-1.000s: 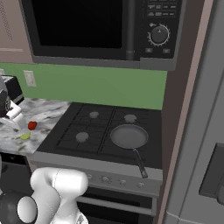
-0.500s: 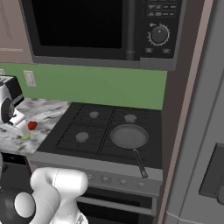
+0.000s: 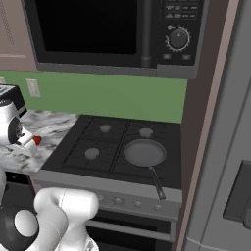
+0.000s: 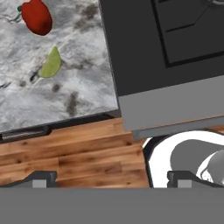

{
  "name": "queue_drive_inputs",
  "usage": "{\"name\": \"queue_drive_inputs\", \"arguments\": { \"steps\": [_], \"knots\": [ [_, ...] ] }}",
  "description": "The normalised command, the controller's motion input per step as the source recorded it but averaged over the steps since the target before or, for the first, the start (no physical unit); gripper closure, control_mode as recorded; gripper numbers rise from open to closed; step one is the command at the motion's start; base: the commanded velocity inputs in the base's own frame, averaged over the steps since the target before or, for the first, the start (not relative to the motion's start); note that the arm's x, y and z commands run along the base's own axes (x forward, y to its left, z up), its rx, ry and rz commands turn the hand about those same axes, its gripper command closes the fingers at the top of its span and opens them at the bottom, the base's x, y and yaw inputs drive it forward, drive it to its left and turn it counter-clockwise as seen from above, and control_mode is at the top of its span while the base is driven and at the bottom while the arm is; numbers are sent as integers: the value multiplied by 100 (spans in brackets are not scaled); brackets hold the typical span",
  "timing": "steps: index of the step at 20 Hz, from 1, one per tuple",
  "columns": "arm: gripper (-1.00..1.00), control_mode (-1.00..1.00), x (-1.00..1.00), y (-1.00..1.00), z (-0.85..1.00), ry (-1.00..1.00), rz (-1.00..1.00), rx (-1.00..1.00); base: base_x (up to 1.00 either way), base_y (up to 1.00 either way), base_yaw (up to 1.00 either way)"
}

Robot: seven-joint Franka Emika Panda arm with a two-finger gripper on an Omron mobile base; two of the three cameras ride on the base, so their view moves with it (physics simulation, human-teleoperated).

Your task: Put the lemon wedge and bell pepper in the pan. Then turn on the front right burner and set the heat to medium.

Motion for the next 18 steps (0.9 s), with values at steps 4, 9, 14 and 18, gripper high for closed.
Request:
{"name": "queue_drive_inputs", "arguments": {
  "steps": [4,9,14,18],
  "knots": [
    [-100,-100,31,12,0,4,0,0,0,0,0],
    [-100,-100,37,35,-2,6,0,0,0,0,0],
    [-100,-100,31,45,-6,6,0,0,0,0,0],
    [-100,-100,28,29,-18,2,0,0,0,0,0]
  ]
}}
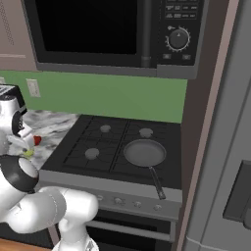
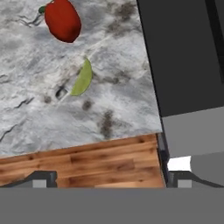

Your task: Put the lemon wedge and bell pepper in the pan. Then turn on the front right burner and set the heat to medium.

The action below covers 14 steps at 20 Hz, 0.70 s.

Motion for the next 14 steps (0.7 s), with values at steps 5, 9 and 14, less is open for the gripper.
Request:
{"name": "queue_drive_inputs", "arguments": {
  "steps": [5,9,14],
  "knots": [
    [-100,-100,36,14,-26,0,0,0,0,0,0],
    [-100,-100,36,3,-23,0,0,0,0,0,0],
    [-100,-100,30,1,-17,0,1,0,0,0,0]
  ]
}}
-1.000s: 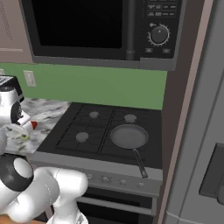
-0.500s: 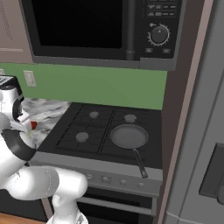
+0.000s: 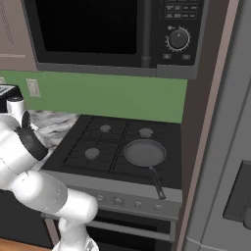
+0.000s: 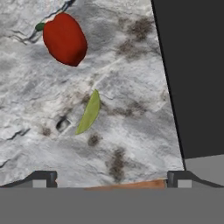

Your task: Put the lemon wedge and bell pepper in the pan. Then turn on the front right burner and set the heat to medium.

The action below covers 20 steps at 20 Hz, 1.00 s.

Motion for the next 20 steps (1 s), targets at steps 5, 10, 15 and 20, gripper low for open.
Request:
{"name": "queue_drive_inputs", "arguments": {
  "steps": [5,10,15,20],
  "knots": [
    [-100,-100,14,8,-9,0,0,0,0,0,0],
    [-100,-100,9,10,-20,0,0,0,0,0,0],
    [-100,-100,6,14,-23,1,0,0,0,0,0],
    [-100,-100,6,15,-10,1,0,0,0,0,0]
  ]
}}
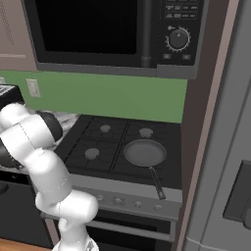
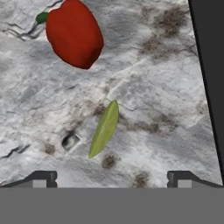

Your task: Put the lemon wedge and bell pepper in the pan. Then turn on the front right burner and set the heat to medium.

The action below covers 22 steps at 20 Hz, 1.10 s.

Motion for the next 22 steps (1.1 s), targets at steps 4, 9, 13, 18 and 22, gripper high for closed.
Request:
{"name": "queue_drive_inputs", "arguments": {
  "steps": [4,9,13,18,22],
  "knots": [
    [-100,-100,7,17,0,0,0,0,0,0,0],
    [-100,-100,16,10,0,0,0,0,0,0,0],
    [-100,-100,14,1,0,0,0,0,0,0,0],
    [-100,-100,6,0,-4,0,0,0,0,0,0],
    [-100,-100,1,0,-8,0,0,0,0,0,0]
  ]
}}
